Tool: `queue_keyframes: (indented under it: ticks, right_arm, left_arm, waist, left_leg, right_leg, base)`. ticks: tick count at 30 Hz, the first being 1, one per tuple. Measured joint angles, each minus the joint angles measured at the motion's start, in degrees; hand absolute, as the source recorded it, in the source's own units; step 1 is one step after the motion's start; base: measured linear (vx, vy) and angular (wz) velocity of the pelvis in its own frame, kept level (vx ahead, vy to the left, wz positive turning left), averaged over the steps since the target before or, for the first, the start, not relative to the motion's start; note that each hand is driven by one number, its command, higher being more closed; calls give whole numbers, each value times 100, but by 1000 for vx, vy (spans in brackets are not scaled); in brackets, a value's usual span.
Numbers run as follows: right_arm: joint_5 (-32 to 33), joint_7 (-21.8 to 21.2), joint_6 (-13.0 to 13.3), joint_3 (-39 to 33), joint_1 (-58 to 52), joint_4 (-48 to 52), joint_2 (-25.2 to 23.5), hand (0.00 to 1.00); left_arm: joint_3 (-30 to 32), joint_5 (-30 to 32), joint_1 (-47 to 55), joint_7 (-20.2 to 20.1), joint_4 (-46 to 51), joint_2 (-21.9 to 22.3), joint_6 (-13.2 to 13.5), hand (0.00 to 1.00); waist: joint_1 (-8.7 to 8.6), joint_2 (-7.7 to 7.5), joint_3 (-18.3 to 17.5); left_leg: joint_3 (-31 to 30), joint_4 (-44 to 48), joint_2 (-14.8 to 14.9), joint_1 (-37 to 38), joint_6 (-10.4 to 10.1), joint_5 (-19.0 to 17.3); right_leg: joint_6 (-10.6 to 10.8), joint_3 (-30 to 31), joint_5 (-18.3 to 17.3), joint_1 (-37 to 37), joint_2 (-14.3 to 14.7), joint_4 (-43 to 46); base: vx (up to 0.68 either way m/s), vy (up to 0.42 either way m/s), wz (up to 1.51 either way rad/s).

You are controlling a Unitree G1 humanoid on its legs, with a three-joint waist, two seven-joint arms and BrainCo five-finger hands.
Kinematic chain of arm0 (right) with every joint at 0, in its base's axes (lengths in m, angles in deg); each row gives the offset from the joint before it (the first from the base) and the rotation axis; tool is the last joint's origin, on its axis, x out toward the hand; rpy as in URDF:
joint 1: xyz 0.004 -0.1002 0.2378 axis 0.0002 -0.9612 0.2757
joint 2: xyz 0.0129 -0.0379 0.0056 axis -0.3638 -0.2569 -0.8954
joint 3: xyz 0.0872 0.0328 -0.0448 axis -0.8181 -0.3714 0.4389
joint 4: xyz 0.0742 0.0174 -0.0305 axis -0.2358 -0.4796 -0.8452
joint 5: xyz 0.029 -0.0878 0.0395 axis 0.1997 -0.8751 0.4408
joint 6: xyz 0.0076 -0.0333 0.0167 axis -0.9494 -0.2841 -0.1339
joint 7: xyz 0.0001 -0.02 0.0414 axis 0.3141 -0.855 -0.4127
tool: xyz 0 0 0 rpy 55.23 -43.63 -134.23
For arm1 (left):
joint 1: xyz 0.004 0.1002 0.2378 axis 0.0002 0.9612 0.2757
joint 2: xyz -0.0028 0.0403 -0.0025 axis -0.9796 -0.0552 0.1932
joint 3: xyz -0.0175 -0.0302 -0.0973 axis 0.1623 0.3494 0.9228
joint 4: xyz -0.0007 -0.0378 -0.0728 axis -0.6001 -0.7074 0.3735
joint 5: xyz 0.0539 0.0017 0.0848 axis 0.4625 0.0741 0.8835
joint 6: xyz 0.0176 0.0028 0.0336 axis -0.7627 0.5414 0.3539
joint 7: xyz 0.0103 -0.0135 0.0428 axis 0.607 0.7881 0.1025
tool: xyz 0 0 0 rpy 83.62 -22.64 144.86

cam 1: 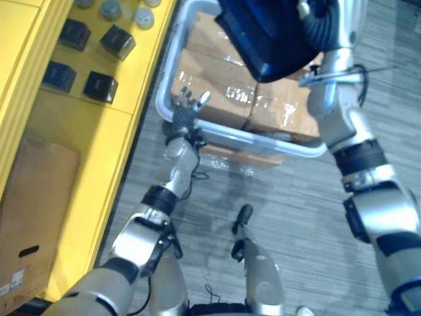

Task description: Walk over and take plastic housings, then place them on the shelf

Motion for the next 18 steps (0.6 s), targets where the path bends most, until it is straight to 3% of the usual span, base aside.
queue_keyframes:
  ticks: [4,8,13,18]
  right_arm:
    - [-194,-17,161,4,-294,14,-158,100]
    - [-194,-85,172,22,-643,167,-339,100]
    - [-177,-82,168,183,-697,153,-385,100]
    - [-8,12,162,246,-697,137,-468,100]
  left_arm:
    - [-9,-233,-9,-164,199,-29,29,0]
    - [-76,-330,-9,-389,282,-3,250,0]
    - [-100,-688,-8,-730,496,38,477,0]
    - [-230,-612,-4,-571,570,38,446,0]
  waist:
    - [-2,-12,-8]
    - [0,-161,-96]
    - [3,-153,-103]
    - [80,-153,-105]
  left_leg:
    - [15,-73,-8,233,-11,0]
    - [8,-253,-32,417,-74,51]
    - [-15,-428,-101,609,-84,140]
    - [-14,-514,-151,787,-85,149]
  right_leg:
    - [3,5,-7,207,8,-43]
    - [9,-33,-2,389,35,-174]
    - [36,-136,24,584,24,-282]
    - [55,-159,38,784,11,-373]
  base:
    - [-30,34,-1]
    - [13,5,2]
    - [62,17,7]
    - [80,39,5]
